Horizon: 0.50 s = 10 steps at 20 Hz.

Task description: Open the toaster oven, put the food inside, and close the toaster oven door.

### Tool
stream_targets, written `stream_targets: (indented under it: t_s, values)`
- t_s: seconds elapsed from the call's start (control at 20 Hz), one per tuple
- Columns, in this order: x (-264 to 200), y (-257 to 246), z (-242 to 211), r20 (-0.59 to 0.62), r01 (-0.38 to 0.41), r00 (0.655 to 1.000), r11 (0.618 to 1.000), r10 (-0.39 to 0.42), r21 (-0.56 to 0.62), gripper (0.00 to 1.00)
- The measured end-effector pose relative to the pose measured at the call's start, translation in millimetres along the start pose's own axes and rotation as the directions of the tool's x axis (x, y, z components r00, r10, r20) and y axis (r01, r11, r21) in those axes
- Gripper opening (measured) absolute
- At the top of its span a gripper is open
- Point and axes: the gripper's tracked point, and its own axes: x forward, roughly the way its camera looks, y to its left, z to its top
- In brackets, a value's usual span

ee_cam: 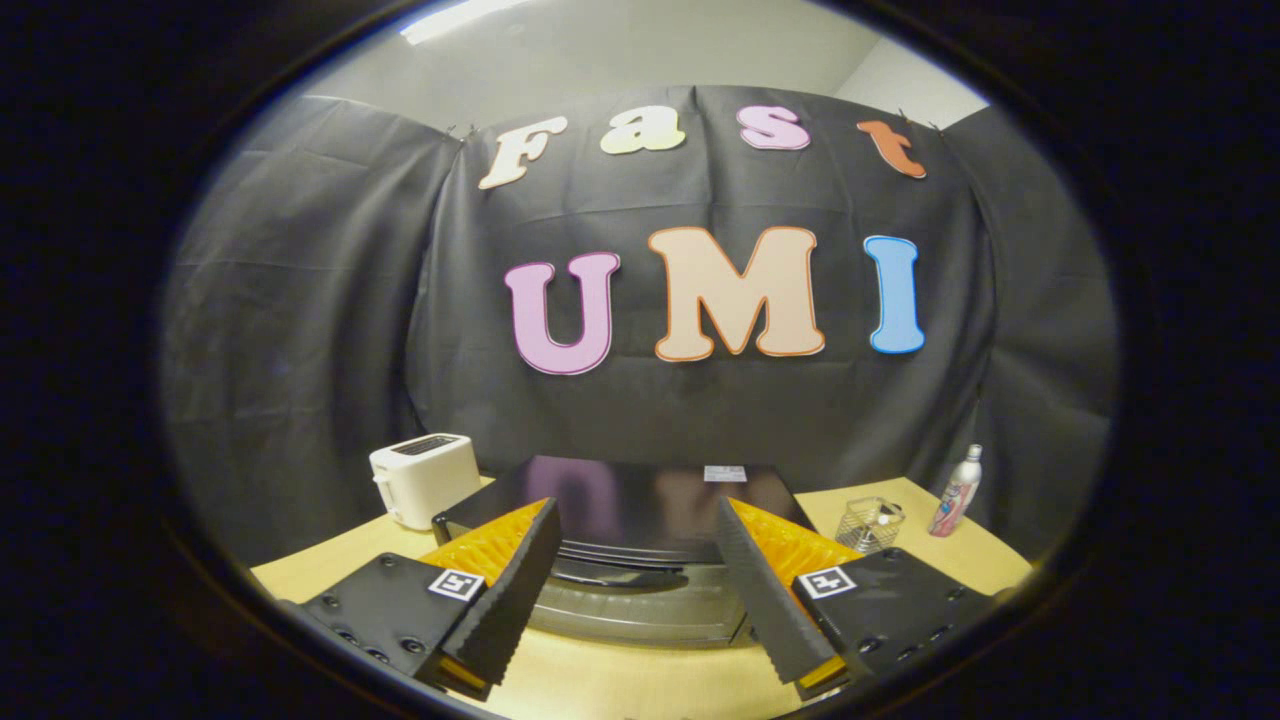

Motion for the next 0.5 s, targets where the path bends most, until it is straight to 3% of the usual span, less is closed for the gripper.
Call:
stream_targets:
  t_s: [0.5]
  values:
    - [49, 24, -45, -0.008, 0.045, 0.999, 0.999, -0.045, 0.018, 0.98]
